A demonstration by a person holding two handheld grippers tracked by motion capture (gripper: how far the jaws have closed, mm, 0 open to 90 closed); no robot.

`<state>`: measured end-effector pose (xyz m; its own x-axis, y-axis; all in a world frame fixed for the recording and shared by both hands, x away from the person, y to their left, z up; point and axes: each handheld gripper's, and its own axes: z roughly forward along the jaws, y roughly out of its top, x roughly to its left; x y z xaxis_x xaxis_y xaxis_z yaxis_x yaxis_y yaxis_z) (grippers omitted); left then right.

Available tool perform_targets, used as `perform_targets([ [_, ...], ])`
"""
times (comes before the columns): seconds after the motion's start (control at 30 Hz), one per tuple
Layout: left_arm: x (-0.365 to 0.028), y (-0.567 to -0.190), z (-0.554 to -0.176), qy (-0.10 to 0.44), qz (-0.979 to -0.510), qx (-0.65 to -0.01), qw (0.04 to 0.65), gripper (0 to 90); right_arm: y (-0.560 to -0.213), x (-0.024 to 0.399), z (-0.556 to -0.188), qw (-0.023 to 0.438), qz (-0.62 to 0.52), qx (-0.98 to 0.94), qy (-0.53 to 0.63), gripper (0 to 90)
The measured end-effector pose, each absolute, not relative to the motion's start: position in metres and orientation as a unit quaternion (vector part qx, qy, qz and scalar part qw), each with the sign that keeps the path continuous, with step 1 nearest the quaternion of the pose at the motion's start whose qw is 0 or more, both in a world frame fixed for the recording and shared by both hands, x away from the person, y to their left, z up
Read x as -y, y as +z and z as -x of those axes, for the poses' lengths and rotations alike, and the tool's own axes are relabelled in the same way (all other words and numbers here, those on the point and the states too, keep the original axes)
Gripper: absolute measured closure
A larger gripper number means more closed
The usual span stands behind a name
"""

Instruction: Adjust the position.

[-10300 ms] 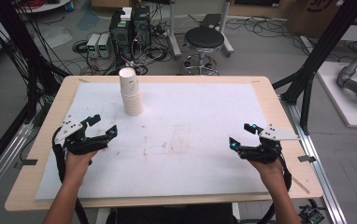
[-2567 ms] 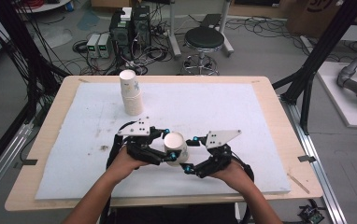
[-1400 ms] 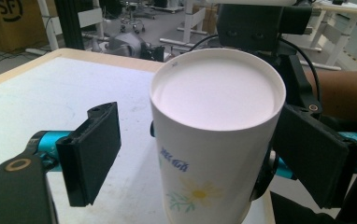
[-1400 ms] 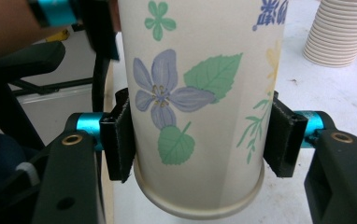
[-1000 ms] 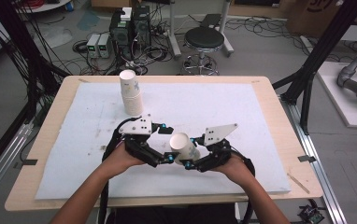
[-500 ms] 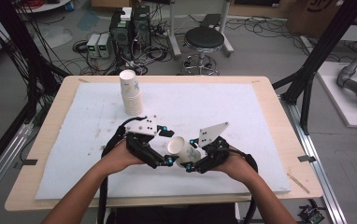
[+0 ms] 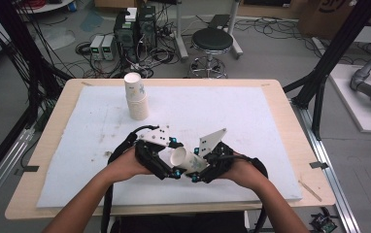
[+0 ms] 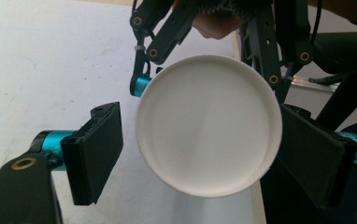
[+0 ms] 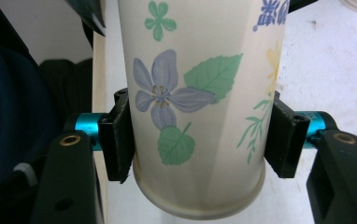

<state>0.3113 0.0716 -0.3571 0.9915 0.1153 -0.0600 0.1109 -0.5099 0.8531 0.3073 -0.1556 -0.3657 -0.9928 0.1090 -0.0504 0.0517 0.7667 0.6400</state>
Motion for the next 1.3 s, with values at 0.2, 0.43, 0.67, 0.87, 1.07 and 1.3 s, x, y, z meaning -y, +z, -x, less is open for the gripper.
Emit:
perform_targets([
  [0.2, -0.070, -0.358, -0.312, -0.003, -0.872, -0.064, 0.486, 23.9, -0.363, 0.150, -0.307, 0.046, -0.030, -0.951, 0.304, 36.7],
  [0.43, -0.068, -0.359, -0.312, -0.012, -0.876, -0.053, 0.480, 32.2, -0.364, 0.148, -0.307, 0.045, -0.029, -0.955, 0.291, 36.7],
  [0.67, -0.067, -0.362, -0.311, -0.010, -0.876, -0.046, 0.480, 36.8, -0.366, 0.147, -0.305, 0.049, -0.018, -0.958, 0.283, 35.7],
  [0.87, -0.077, -0.368, -0.313, -0.014, -0.852, -0.068, 0.519, 36.4, -0.362, 0.159, -0.303, 0.058, -0.040, -0.935, 0.348, 19.9],
  [1.07, -0.087, -0.374, -0.309, -0.012, -0.825, -0.085, 0.559, 35.5, -0.358, 0.178, -0.303, 0.047, -0.068, -0.898, 0.433, 19.9],
  [1.3, -0.096, -0.377, -0.309, -0.002, -0.808, -0.088, 0.583, 35.5, -0.359, 0.191, -0.300, 0.061, -0.099, -0.866, 0.486, 19.8],
])
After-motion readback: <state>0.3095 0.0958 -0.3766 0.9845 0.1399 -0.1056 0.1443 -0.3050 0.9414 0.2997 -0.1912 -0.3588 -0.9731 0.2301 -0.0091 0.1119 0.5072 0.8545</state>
